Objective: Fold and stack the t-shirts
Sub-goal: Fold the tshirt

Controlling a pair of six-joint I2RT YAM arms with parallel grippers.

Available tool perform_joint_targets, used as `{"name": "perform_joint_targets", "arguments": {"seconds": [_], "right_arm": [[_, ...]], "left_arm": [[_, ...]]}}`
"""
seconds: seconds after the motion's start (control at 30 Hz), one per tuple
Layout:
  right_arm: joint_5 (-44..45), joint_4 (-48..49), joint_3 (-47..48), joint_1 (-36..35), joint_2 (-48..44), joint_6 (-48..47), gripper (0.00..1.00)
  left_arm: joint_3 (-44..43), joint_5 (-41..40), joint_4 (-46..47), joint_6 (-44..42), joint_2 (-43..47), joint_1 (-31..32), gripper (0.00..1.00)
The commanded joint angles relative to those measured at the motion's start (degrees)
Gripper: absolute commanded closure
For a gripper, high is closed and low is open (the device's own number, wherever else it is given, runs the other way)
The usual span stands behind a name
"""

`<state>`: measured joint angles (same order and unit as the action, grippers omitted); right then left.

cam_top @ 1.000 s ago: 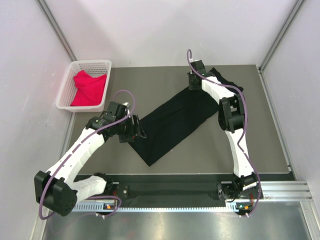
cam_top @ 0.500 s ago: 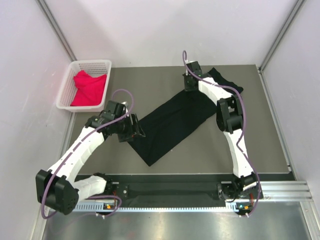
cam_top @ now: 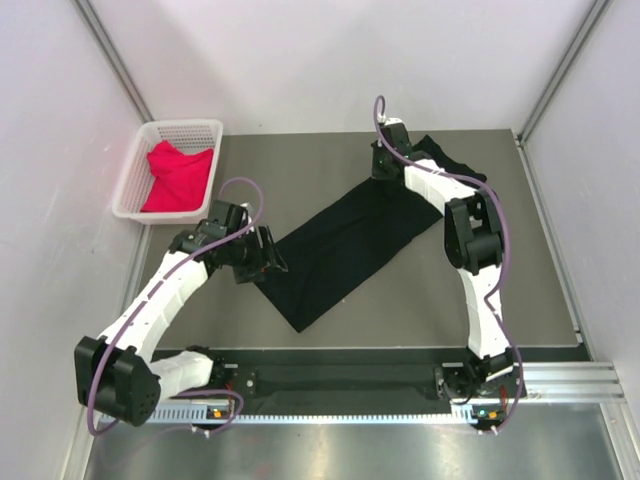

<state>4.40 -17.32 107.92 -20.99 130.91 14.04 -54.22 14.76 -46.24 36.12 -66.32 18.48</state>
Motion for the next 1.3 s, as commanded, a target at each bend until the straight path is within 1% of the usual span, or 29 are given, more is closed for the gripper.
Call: {"name": "perform_joint_targets", "arguments": {"seconds": [0.0, 0.13, 0.27, 0.33, 0.4, 0.47, 0.6, 0.67, 0.73, 0.77, 0.83, 0.9, 0.97, 1.1, 1.13, 1.17, 1.2, 1.27], "right_arm": [[1.3, 6.5, -2.18, -0.1, -4.7, 3.53, 0.86], [1.4, 8.79, -2.19, 0.86, -4.26, 7.13, 0.85], [0.61, 6.17, 2.29, 1.04, -0.75, 7.4, 0.86], [1.22, 6.94, 0.55, 1.04, -1.27, 7.84, 0.86], [0.7, 10.1, -2.35, 1.04, -3.38, 7.84, 0.86], [-0.36, 8.98, -2.72, 1.04, -3.3, 7.05, 0.85], [-5.88, 4.94, -2.1, 1.04, -2.15, 5.65, 0.82], [-6.34, 3.62, -2.19, 0.95, -2.15, 5.03, 0.8], [-6.51, 3.09, -2.97, 0.95, -2.5, 4.33, 0.74], [-6.77, 2.56, -2.8, 1.04, -2.33, 4.07, 0.66], [-6.43, 0.11, -0.27, 1.39, -1.46, 3.89, 0.57], [-4.76, 0.18, 1.15, 2.53, -1.54, 4.24, 0.53], [-3.09, 1.4, 2.2, 3.67, -1.36, 5.81, 0.53], [-0.2, -0.25, 10.19, 7.36, 2.32, 6.7, 0.55], [0.34, -0.52, 13.51, 7.81, 3.9, 6.61, 0.56], [0.86, -0.43, 14.94, 8.25, 4.78, 6.52, 0.6], [1.65, -0.61, 17.48, 9.21, 5.57, 6.7, 0.62], [2.27, -0.78, 19.6, 10.18, 7.86, 7.22, 0.68]], "left_arm": [[0.25, 0.79, 2.82, 0.53, 0.05, -0.81, 0.31], [0.86, 1.58, 3.35, 0.97, -0.12, -1.6, 0.32], [1.13, 1.93, 3.61, 1.23, -0.21, -2.04, 0.32], [1.13, 2.02, 3.61, 1.41, -0.21, -2.22, 0.32], [1.13, 2.11, 3.52, 1.5, -0.21, -2.57, 0.32], [1.31, 2.29, 3.7, 1.5, -0.21, -2.75, 0.31], [1.39, 2.55, 3.96, 1.67, -0.47, -3.01, 0.32], [1.31, 2.64, 4.05, 1.76, -0.65, -3.19, 0.32], [1.22, 2.64, 4.14, 1.67, -1.0, -3.36, 0.32], [1.13, 2.81, 4.23, 1.76, -1.17, -3.45, 0.32], [1.22, 2.99, 4.31, 1.76, -1.7, -3.54, 0.32], [0.96, 3.08, 4.4, 1.76, -2.05, -3.71, 0.32], [0.95, 2.99, 4.49, 1.76, -2.14, -3.89, 0.32], [0.87, 3.16, 5.02, 1.68, -2.67, -4.07, 0.32], [0.95, 3.17, 5.02, 1.67, -2.76, -4.07, 0.32], [1.04, 3.25, 5.02, 1.76, -2.84, -4.07, 0.32], [1.22, 3.34, 5.19, 1.85, -2.93, -4.07, 0.32], [1.39, 3.6, 5.37, 2.03, -3.19, -4.07, 0.32]]}}
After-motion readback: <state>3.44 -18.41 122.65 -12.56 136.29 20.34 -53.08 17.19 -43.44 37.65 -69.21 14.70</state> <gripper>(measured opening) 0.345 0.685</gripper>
